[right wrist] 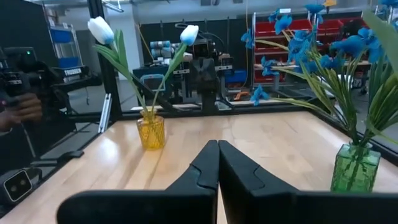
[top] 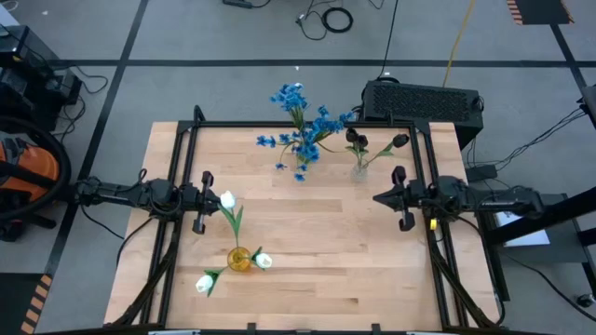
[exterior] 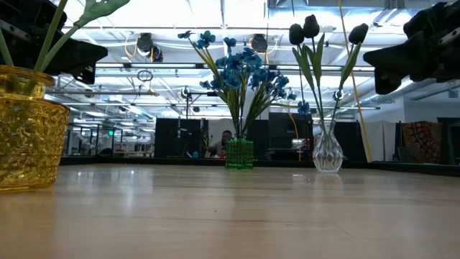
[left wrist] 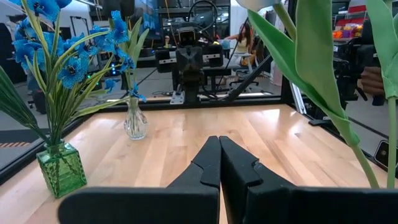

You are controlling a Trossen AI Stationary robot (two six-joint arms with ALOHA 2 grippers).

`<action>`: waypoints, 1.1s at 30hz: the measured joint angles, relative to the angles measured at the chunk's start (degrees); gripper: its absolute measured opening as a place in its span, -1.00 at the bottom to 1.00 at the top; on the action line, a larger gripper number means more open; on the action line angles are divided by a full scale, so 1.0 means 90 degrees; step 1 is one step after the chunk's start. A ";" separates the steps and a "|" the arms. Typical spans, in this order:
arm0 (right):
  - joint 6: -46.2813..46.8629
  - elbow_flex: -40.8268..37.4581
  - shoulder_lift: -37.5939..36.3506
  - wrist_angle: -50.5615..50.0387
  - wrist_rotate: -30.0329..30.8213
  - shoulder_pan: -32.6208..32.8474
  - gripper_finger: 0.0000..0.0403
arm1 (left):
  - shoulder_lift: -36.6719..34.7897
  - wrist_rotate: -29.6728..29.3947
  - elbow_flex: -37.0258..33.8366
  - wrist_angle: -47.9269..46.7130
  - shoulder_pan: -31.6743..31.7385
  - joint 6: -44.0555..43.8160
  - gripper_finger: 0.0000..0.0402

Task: Sort flowers into vase by color
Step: Return to Home Position

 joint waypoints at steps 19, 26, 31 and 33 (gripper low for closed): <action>0.0053 0.0002 -0.0431 -0.0508 -0.0001 0.0022 -1.00 | 0.0002 0.0004 0.0000 0.0000 0.0000 -0.0044 -1.00; 0.0100 0.0002 -0.0429 -0.0668 0.0262 0.0019 -1.00 | 0.0005 0.0006 0.0000 -0.0002 0.0000 -0.0044 -1.00; 0.0124 0.0002 -0.0428 -0.0684 0.0088 0.0024 -1.00 | 0.0005 0.0009 0.0000 -0.0002 0.0000 -0.0046 -1.00; 0.0124 0.0005 -0.0385 -0.0681 0.0030 0.0023 -1.00 | 0.0005 0.0009 0.0000 -0.0002 0.0000 -0.0046 -1.00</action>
